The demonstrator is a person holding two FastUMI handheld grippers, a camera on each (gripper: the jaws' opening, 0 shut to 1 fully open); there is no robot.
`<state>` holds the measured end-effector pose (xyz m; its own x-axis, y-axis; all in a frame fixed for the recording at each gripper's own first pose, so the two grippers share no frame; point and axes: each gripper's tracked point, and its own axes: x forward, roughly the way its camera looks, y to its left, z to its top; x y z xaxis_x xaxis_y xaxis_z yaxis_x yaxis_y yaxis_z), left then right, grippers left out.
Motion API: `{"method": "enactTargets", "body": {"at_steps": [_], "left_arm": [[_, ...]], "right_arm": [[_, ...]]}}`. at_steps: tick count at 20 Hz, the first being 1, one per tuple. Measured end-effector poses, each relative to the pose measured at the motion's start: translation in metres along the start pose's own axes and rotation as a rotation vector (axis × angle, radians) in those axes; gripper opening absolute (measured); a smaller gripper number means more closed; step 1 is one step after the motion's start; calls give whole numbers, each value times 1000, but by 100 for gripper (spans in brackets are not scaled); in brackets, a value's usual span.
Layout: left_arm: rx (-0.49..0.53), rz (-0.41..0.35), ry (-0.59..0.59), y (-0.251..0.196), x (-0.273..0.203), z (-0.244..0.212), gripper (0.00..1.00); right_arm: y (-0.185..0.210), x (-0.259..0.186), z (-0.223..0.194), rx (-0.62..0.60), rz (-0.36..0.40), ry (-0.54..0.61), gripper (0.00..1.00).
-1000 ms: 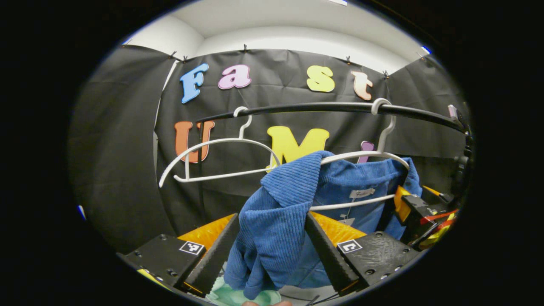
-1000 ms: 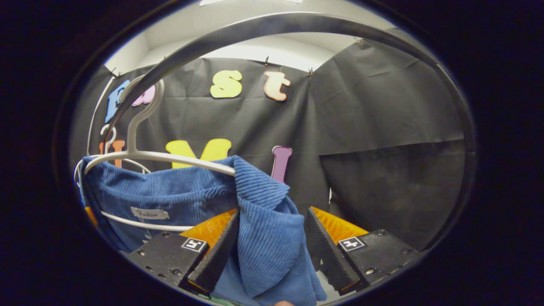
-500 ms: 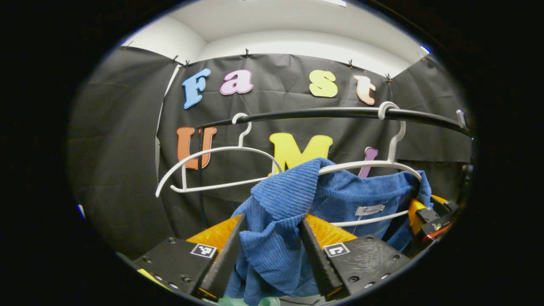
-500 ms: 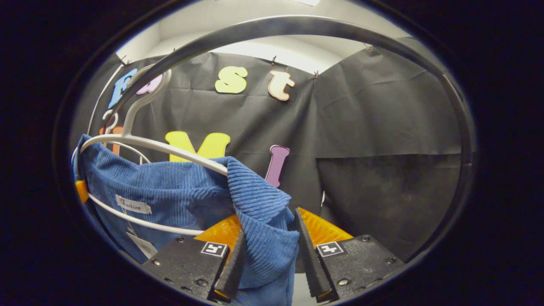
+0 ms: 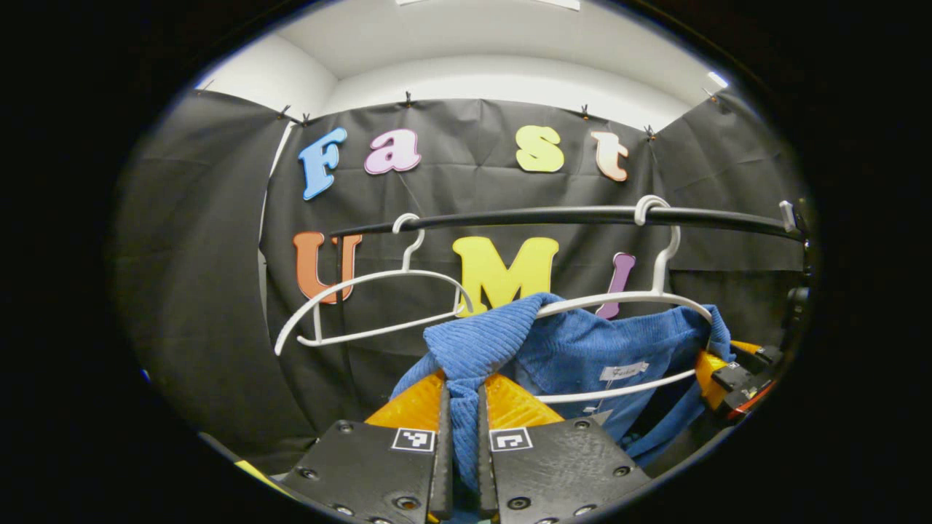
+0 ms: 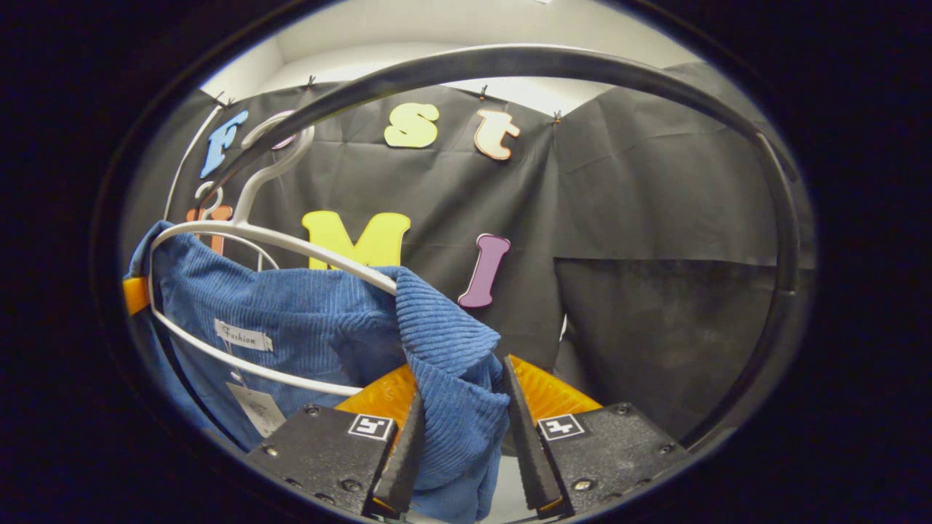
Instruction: Grasp the clothes on the hanger with both hands and then place them into the laundry hamper below.
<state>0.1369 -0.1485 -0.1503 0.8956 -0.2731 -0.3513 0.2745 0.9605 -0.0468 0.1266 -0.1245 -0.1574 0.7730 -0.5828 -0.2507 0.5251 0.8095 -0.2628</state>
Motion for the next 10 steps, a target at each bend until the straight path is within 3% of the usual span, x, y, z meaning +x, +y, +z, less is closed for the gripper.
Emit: {"method": "enactTargets", "body": {"at_steps": [1,2,4,7,8,9,10], "left_arm": [[4,-8,2,1,-1,0,18],[8,-11,5,2,-3,1,13],[17,-12,-1,5,-3,5,18],[11,-13,-10,7,-5,9,18],[8,-15,-11,7,-6,10,13],[8,-19,-11,7,-6,10,13],[7,-25,-15,5,-7,11,13]], "right_arm": [[-2,-4,0,-20,-10,2,60],[-2,-7,1,-41,-18,5,60],[0,-12,4,-69,-27,4,62],[4,-21,-1,-91,-36,28,68],[4,-25,-2,-89,-41,42,70],[6,-28,-4,-80,-40,47,64],[10,-30,-3,-57,-23,30,65]]}}
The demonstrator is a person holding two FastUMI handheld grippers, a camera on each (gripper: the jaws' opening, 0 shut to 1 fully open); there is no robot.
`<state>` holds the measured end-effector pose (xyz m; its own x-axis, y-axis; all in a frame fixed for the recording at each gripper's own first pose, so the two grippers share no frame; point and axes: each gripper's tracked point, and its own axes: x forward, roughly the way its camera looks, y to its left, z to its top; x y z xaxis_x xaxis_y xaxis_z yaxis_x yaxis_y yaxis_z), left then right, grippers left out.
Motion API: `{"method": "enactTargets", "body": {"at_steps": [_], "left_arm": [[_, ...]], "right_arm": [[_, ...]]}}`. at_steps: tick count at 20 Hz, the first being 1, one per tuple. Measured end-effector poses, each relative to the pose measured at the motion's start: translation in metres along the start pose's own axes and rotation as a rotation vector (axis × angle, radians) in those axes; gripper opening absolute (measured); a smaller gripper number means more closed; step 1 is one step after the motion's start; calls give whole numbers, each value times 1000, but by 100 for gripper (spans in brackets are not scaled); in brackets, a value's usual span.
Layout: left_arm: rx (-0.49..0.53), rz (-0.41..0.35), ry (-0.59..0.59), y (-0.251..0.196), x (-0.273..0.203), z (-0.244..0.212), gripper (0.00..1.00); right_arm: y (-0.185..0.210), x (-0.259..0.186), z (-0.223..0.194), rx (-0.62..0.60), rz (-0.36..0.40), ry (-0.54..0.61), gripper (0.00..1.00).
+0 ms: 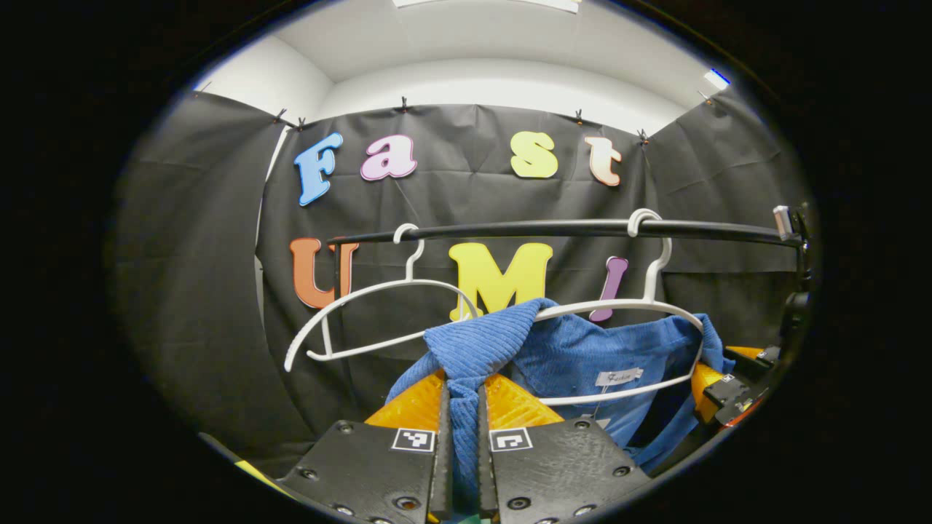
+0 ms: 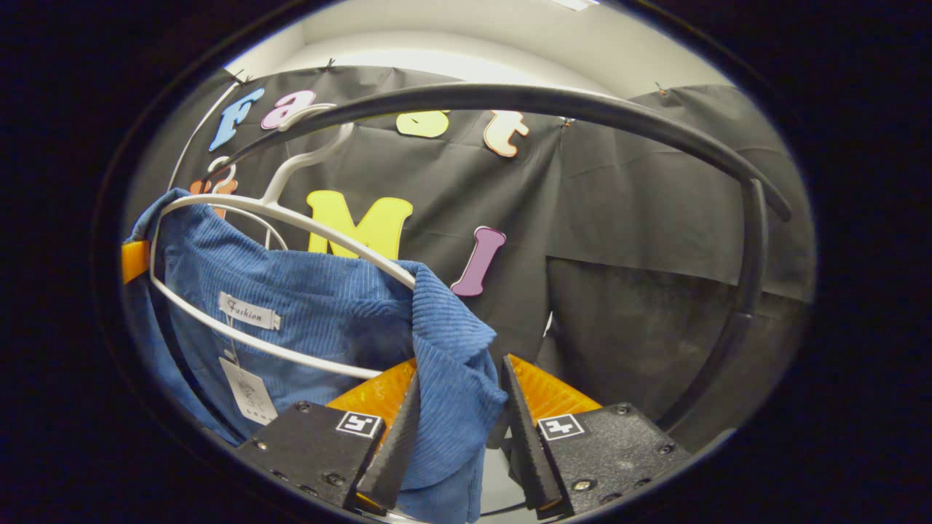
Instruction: Grasp the clothes on the hanger with both hands and then place them into the laundry hamper below.
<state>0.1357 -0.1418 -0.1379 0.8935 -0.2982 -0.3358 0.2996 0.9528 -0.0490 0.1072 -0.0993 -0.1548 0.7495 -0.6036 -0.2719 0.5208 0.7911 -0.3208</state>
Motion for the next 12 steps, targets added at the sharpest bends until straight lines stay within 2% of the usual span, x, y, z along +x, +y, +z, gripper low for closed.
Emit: {"method": "enactTargets", "body": {"at_steps": [1,2,3,4,5,6,7,8,10,12], "left_arm": [[-1,-9,0,-2,-1,1,18],[-3,-21,-2,-3,-1,1,13],[-11,-39,-2,-6,-2,1,13],[-19,-52,-1,-7,0,2,17],[-24,-61,4,-8,0,1,18],[-30,-79,11,-9,2,0,13],[-36,-100,18,-11,3,-1,17],[-44,-109,24,-10,6,-3,18],[-46,-145,36,-11,8,-2,7],[-30,-158,41,-8,7,1,7]], "right_arm": [[3,0,-3,13,16,8,72],[5,4,-6,24,24,16,62],[5,9,-9,35,34,26,63],[7,15,-9,51,48,30,55],[9,21,-8,68,59,34,51],[11,26,-8,77,69,41,46],[10,32,-7,86,64,40,41],[9,36,-8,97,57,44,33],[11,41,-9,107,71,54,14],[6,40,-4,109,58,48,9]]}}
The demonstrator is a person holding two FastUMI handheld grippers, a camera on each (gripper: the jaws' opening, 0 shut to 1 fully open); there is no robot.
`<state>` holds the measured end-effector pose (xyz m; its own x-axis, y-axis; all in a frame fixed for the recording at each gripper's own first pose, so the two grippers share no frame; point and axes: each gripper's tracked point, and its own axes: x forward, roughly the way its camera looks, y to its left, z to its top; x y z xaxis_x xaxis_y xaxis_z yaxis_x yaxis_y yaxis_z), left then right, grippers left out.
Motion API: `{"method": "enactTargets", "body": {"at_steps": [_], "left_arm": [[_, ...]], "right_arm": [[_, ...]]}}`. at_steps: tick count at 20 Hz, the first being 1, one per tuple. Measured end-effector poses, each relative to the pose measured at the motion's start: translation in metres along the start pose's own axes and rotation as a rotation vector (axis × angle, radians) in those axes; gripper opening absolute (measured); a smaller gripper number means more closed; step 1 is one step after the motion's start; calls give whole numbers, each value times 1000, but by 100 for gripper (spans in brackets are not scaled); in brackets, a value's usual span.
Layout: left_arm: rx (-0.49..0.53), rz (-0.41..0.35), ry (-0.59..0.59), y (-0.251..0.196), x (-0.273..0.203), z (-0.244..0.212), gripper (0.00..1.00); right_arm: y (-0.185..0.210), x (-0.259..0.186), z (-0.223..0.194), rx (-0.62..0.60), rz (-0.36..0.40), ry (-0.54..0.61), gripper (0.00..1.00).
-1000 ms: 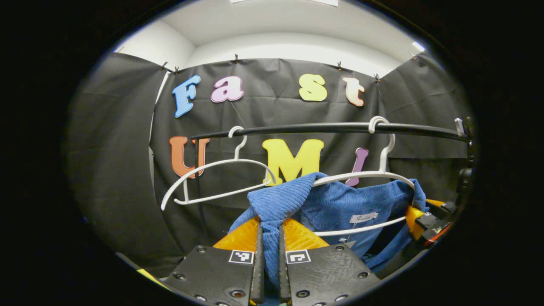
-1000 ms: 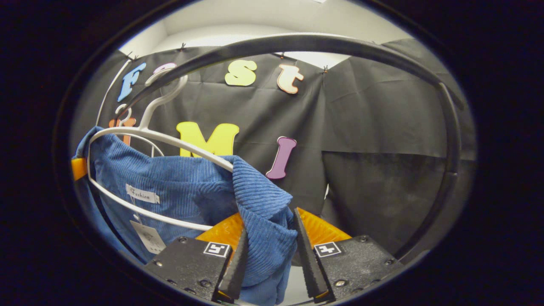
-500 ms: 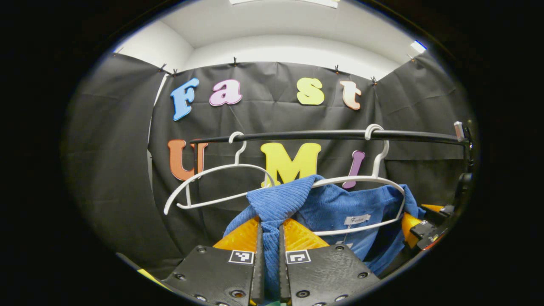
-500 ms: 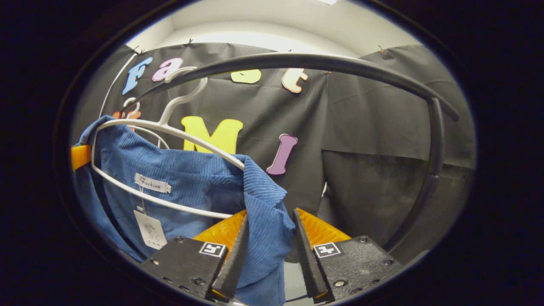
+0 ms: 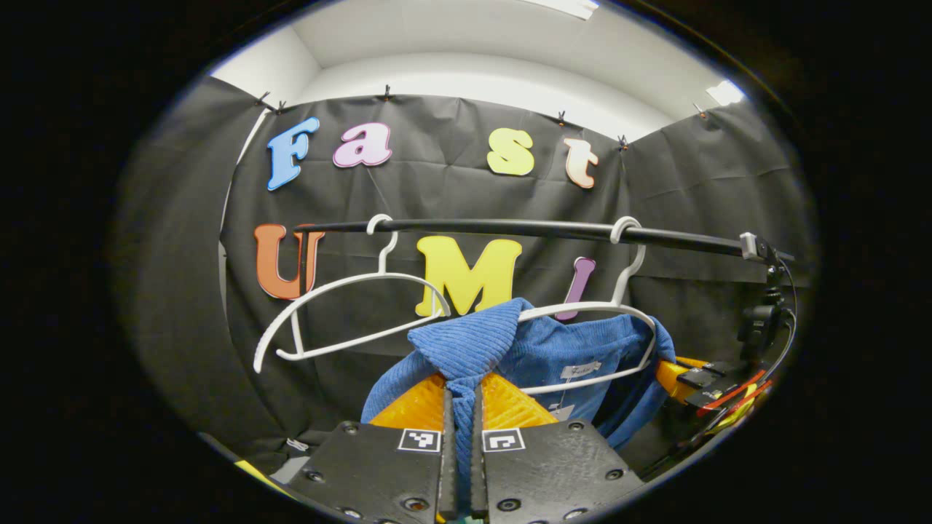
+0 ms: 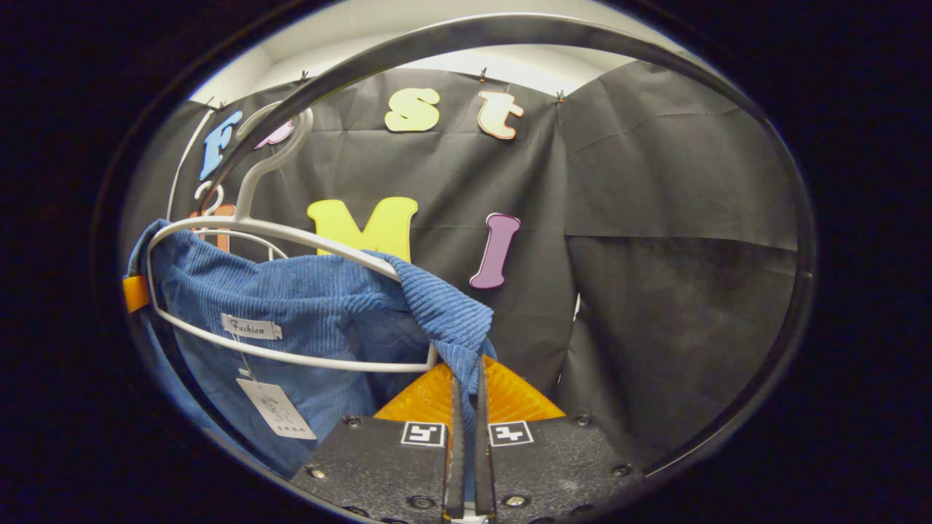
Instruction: Grasp the clothes on the hanger with both hands and then place them into the laundry hamper below.
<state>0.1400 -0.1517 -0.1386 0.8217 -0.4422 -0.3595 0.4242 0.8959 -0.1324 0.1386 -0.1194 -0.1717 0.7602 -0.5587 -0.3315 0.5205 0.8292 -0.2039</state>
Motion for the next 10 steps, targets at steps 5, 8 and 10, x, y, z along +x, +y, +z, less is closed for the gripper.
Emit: {"method": "enactTargets", "body": {"at_steps": [5,8,10], "left_arm": [[-38,-7,24,5,-4,7,4],[-41,-18,19,16,-10,23,4],[-73,-50,51,22,-6,28,4]], "right_arm": [[-26,-13,27,-40,-85,-56,7],[-34,-18,35,-64,-93,-68,7],[-37,-19,36,-74,-85,-69,7]]}}
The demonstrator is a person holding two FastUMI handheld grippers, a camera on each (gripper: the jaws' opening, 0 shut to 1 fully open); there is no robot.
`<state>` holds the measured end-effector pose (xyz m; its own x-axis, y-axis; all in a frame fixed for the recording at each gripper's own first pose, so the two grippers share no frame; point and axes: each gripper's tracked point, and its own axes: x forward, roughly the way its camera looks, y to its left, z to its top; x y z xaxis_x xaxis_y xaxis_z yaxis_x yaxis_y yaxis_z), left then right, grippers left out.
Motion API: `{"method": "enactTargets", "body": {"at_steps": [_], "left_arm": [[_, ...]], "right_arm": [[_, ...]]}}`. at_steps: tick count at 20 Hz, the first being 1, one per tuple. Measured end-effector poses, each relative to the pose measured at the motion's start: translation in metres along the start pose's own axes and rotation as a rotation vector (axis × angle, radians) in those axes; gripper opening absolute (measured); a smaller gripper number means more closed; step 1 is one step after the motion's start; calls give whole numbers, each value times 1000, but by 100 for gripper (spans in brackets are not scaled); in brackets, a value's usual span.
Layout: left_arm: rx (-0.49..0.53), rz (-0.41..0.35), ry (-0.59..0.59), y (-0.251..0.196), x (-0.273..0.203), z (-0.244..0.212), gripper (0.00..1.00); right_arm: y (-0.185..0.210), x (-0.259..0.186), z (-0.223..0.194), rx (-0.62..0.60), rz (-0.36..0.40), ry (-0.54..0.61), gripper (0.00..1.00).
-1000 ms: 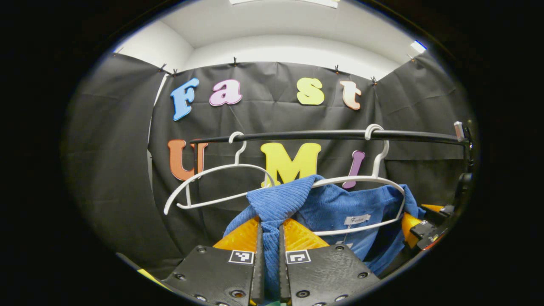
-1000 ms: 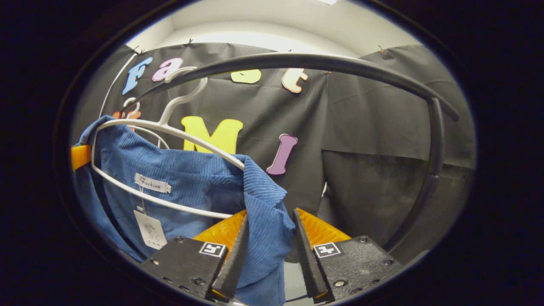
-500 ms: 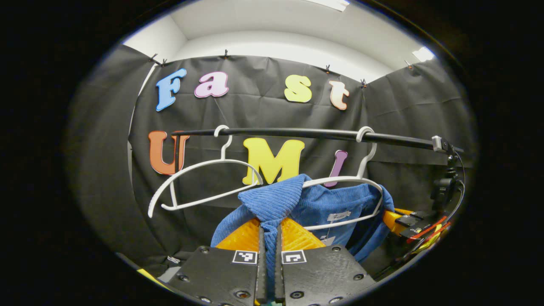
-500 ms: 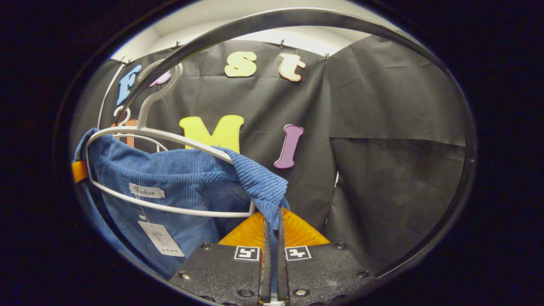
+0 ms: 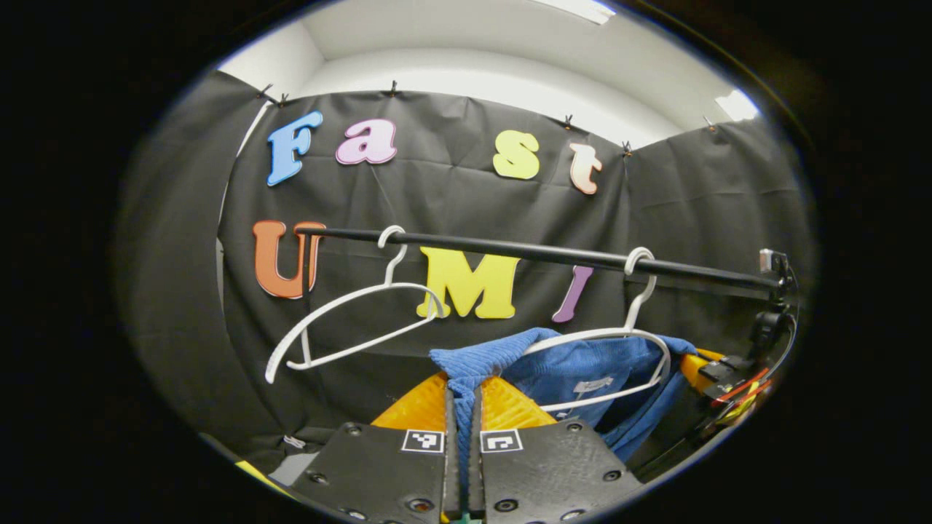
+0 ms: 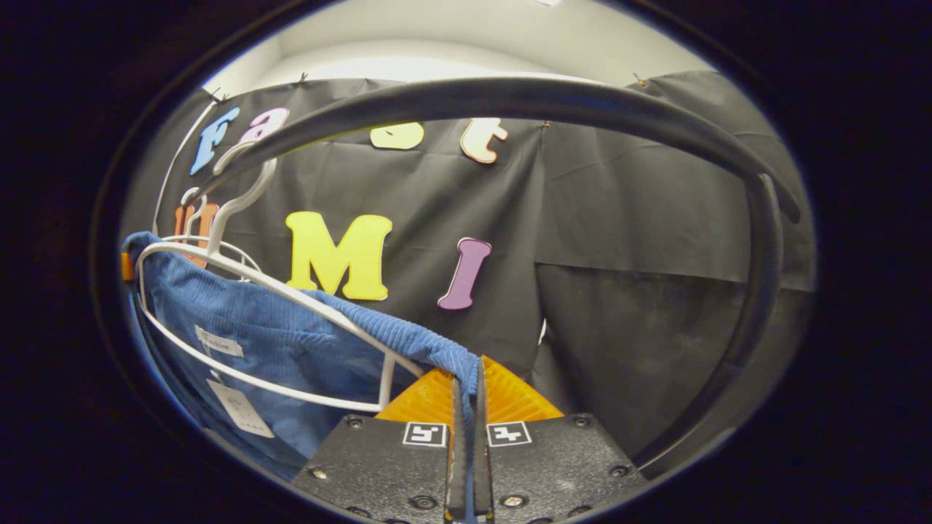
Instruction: Grasp the clothes on the hanger with both hands and then place them into the laundry hamper below.
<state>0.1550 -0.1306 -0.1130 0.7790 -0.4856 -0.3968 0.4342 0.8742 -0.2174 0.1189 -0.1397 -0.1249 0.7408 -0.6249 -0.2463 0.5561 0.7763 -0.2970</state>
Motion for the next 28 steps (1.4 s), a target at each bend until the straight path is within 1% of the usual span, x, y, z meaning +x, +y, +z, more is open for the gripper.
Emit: {"method": "enactTargets", "body": {"at_steps": [2,3,4,5,6,7,8,10,12,15,18,21,23,24,25,28], "left_arm": [[-34,-48,37,5,-1,8,5],[-35,-72,52,7,-1,12,8],[-36,-95,64,8,-2,15,4],[-36,-117,81,9,-2,18,5],[-48,-144,100,9,-2,19,9],[-65,-171,118,9,-2,22,9],[-81,-197,126,8,-6,27,5],[-107,-248,136,4,-10,36,5],[-112,-282,150,2,-12,42,5],[-100,-311,169,2,-13,44,5],[-129,-350,197,0,-16,45,5],[-132,-366,219,3,-16,49,5],[-111,-365,245,12,-14,52,5],[-85,-359,248,13,-14,53,9],[-59,-362,263,14,-14,52,5],[-21,-372,296,14,-11,44,5]], "right_arm": [[-3,0,-2,-1,14,8,7],[-3,-1,-4,0,25,13,7],[-3,-2,-5,-6,38,16,7],[-2,-2,-4,-12,46,13,7],[-3,-2,-2,-26,53,12,7],[-3,-1,-1,-29,64,12,7],[-3,-1,-1,-23,80,17,7],[-1,0,-2,5,114,35,7],[-1,1,-4,14,130,43,7],[1,3,-6,-11,134,49,7],[2,3,-7,-39,141,52,7],[4,2,-6,-69,150,48,7],[7,2,-7,-82,158,47,7],[8,2,-7,-90,163,48,7],[8,3,-7,-99,160,49,7],[3,3,-8,-98,153,57,7]]}}
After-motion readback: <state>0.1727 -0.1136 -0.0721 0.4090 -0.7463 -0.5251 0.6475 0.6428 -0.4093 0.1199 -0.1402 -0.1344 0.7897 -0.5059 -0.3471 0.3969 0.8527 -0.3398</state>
